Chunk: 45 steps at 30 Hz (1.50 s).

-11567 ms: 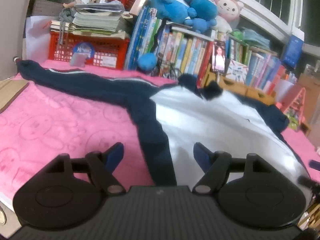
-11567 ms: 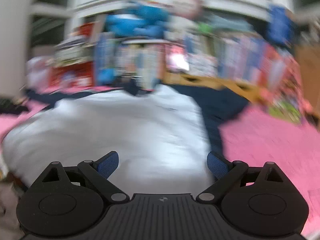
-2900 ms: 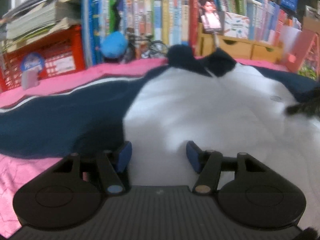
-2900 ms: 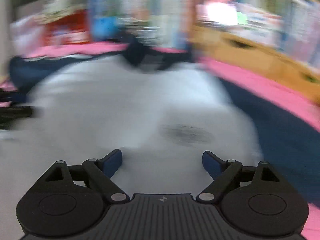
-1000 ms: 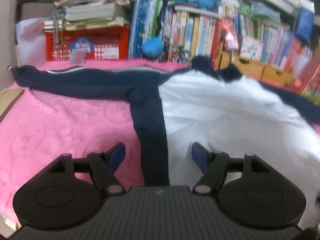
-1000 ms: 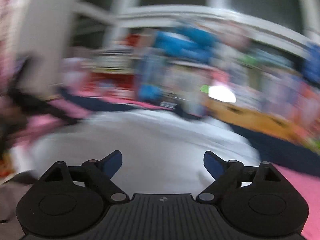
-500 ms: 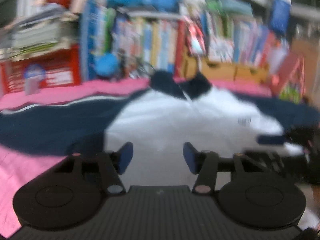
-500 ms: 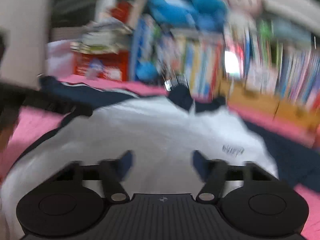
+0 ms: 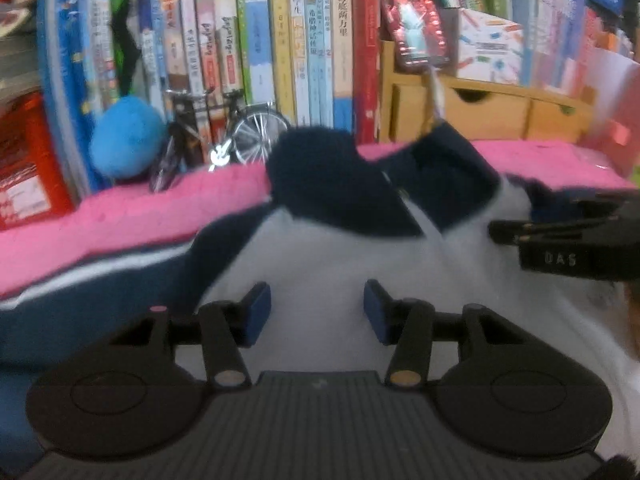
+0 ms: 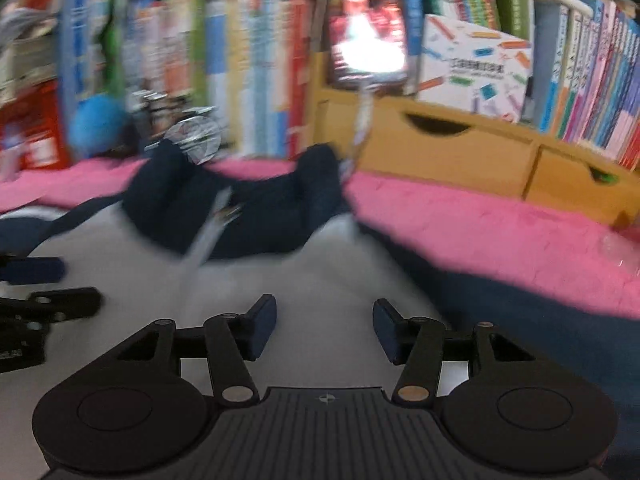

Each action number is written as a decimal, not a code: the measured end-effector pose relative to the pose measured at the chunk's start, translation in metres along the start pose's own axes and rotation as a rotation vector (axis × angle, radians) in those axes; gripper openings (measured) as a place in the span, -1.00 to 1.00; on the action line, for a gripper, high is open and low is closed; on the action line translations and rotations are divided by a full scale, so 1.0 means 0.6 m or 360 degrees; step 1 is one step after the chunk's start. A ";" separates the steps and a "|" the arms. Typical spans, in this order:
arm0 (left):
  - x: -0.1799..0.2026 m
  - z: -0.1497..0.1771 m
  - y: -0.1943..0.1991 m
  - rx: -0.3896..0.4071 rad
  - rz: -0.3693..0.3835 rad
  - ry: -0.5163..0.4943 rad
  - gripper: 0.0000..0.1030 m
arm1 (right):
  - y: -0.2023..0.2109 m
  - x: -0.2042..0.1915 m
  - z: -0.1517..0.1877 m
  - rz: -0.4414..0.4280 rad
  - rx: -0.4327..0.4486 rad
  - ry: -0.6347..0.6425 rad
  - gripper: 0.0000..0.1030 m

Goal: Fold clothes

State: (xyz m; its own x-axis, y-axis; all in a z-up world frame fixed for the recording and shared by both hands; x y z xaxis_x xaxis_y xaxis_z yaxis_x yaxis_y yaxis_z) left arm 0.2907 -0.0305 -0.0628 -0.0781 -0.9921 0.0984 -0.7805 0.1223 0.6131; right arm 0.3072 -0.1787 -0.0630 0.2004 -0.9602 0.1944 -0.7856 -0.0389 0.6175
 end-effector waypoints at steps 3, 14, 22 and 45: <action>0.003 -0.031 -0.040 0.0023 -0.0056 -0.0059 0.09 | -0.031 0.021 -0.016 0.0204 -0.0008 0.0083 0.03; -0.027 -0.085 -0.100 -0.0003 -0.0068 0.0007 0.41 | -0.081 0.131 -0.019 0.0436 -0.0083 -0.0033 0.04; -0.057 -0.043 0.054 0.0080 0.0200 0.0009 0.16 | 0.047 0.073 0.003 -0.0081 0.0132 0.0004 0.03; -0.091 -0.061 -0.042 0.0024 0.0012 0.0124 -0.31 | -0.076 0.036 -0.061 -0.0260 0.0080 -0.0168 -0.30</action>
State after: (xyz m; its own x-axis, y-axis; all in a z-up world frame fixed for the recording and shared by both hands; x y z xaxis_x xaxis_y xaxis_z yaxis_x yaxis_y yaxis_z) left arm 0.3371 0.0219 -0.0549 -0.0358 -0.9858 0.1641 -0.7894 0.1286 0.6003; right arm 0.3689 -0.1875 -0.0593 0.2675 -0.9635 0.0122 -0.7763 -0.2081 0.5950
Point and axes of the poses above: each gripper's, at about its wrist camera, not at the fingertips, and y roughly against the way its jaws point, x to its right, z to its underside, the point moved 4 cm from there along -y, roughly the way its jaws point, and after that the axes turned 9 degrees about y, right-handed, at the moved point
